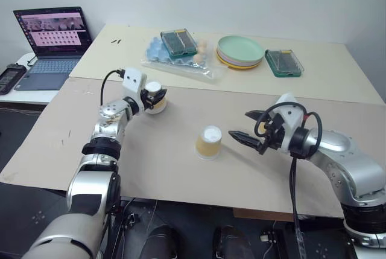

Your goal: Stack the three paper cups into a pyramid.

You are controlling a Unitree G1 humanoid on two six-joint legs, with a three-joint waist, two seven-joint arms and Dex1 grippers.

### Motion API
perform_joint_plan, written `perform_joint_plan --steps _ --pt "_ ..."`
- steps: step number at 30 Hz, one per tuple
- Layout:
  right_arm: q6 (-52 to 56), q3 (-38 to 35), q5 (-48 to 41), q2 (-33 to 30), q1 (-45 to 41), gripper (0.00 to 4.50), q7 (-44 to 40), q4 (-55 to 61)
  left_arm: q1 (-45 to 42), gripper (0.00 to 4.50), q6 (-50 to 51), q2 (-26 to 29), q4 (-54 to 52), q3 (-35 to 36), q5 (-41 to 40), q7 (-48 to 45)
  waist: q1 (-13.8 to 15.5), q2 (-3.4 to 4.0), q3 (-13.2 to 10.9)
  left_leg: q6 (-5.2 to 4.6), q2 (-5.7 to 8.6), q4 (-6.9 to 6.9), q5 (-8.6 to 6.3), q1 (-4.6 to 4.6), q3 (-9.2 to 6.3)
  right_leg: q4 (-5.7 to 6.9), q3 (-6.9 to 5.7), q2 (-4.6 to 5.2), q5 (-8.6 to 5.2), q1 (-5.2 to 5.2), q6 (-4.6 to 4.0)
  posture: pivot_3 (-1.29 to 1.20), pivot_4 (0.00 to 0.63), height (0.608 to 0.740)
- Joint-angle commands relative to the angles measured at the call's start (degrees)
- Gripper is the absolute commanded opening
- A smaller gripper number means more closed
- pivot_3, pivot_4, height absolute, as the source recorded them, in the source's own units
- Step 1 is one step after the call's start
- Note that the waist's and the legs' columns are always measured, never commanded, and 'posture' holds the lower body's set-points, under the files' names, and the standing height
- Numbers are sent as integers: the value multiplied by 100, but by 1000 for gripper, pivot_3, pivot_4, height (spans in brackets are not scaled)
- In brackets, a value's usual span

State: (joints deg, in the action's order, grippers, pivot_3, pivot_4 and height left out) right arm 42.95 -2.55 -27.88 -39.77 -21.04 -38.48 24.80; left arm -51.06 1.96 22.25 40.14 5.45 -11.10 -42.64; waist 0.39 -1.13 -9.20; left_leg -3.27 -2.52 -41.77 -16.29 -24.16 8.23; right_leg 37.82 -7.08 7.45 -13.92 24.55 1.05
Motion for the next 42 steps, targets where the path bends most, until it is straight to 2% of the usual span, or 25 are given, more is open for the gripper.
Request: perform_joint_plan --steps 1,4,9,12,19,28,30,31,32,33,36,42 --pt "-83 -171 37 -68 -48 4500 30 36 1149 2603 1040 675 -2801 -475 -949 -1731 -55 1 1 0 0 2 0 -2 1 0 3 0 -1 3 1 0 150 706" --pt "-97 -206 48 -82 -24 4500 19 5 1930 2603 1522 1222 -3918 -769 -1116 -2209 -130 6 1 1 -1 12 0 6 4 -7 6 -2 -3 0 5 0 150 706" --pt "-93 -232 61 -85 -12 4500 23 3 2419 2603 1771 1667 -4335 -942 -1159 -2682 -70 7 0 8 -8 -5 4 15 -1 -8 5 -1 -3 -8 3 0 150 706" --pt "-55 -283 29 -93 38 4500 44 77 2148 2603 1551 1347 -4018 -1155 -921 -2497 -20 7 0 7 -8 -4 3 42 -2 -4 11 2 -1 -30 0 0 150 706" --pt "30 -413 -53 -121 104 4500 107 232 1664 2603 1133 682 -3317 -1546 -552 -2407 23 7 0 3 -3 -3 3 30 1 -7 13 -3 0 -21 -1 0 150 706" --pt "163 -565 -141 -191 233 4500 203 433 1458 2603 742 462 -2774 -1652 -358 -2537 17 6 0 3 -4 -2 3 31 2 -15 13 -4 -1 -22 0 0 150 706" --pt "171 -581 -141 -199 264 4500 219 459 1438 3607 731 429 -2743 -1621 -369 -2526 27 6 0 3 -4 -3 3 31 2 -15 14 -3 -1 -22 0 0 150 706" --pt "179 -591 -148 -198 273 4500 228 471 1429 3765 744 414 -2733 -1594 -401 -2531 29 7 0 3 -3 -3 3 31 1 -15 14 -2 -1 -22 0 0 150 706" --pt "186 -606 -161 -195 286 4500 237 488 1430 4241 735 415 -2736 -1584 -407 -2540 28 6 0 2 -3 -2 3 31 1 -16 14 -2 -1 -22 0 0 150 706" --pt "190 -619 -173 -197 300 4500 240 502 1432 4437 721 422 -2747 -1571 -402 -2532 27 7 0 1 -3 -2 2 31 1 -16 14 -2 -1 -22 0 0 150 706" --pt "214 -780 -302 -223 374 4500 179 522 1432 4437 860 512 -2935 -1480 -497 -2565 26 6 0 1 -3 -2 2 30 1 -16 13 -3 -1 -22 0 0 150 706" --pt "596 -2107 -1438 -545 1029 4500 -425 711 1502 4437 1931 1171 -4083 -1000 -1179 -2693 32 6 0 0 -4 -1 1 30 -3 -19 12 -2 -1 -24 0 0 150 706"
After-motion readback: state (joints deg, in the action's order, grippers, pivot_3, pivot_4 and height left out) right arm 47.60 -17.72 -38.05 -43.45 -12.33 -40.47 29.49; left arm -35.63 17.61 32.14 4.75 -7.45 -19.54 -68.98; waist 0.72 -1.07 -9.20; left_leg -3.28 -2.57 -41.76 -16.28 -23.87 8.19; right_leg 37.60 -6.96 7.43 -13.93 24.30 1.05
